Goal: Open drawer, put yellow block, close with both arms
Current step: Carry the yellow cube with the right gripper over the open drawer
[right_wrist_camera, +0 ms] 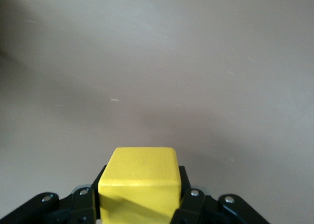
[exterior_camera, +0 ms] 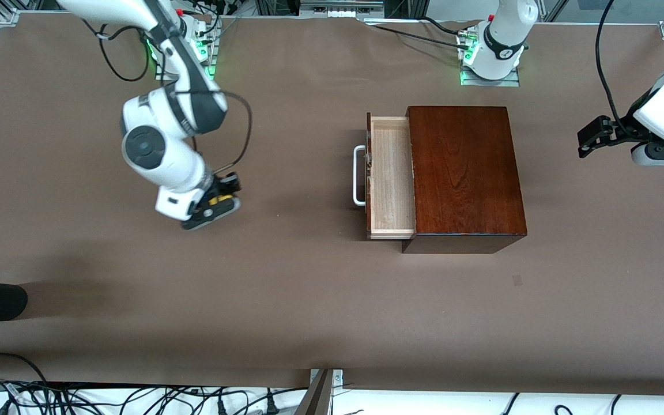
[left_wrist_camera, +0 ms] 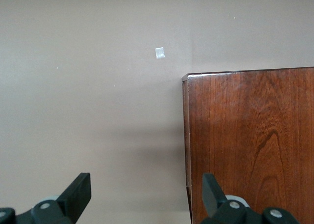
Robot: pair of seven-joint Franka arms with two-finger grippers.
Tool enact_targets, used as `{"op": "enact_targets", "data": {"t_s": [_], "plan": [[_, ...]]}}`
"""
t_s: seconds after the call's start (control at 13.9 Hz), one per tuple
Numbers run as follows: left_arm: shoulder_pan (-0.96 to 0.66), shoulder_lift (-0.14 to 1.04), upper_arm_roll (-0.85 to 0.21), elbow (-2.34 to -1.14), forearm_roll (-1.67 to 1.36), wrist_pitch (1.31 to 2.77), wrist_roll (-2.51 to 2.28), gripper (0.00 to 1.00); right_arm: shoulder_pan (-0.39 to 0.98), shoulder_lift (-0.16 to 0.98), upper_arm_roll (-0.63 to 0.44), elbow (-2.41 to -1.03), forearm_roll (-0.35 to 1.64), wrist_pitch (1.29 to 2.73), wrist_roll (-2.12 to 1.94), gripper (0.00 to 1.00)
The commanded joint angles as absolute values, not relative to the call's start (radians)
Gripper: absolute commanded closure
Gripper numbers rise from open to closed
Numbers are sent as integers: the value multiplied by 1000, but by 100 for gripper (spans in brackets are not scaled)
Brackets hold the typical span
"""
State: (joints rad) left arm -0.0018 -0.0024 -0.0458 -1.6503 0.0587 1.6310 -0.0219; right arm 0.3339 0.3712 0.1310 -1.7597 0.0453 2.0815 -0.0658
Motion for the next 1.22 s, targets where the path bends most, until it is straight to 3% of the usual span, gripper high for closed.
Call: {"op": "enact_targets", "data": {"t_s": [0.0,0.65,1.15], "plan": [[-3,-3,-40,-1640,37,1618,-2,0,440,432,132,-1579,54,1981,-8,100],[-5,-2,-49,-1638,35,1618,-5,0,753,699,130,-1085,38,1905,100,100],[-3,-2,-48,-1637,34,1618,-2,0,914,762,124,-1042,-125,1934,-60,100]]}}
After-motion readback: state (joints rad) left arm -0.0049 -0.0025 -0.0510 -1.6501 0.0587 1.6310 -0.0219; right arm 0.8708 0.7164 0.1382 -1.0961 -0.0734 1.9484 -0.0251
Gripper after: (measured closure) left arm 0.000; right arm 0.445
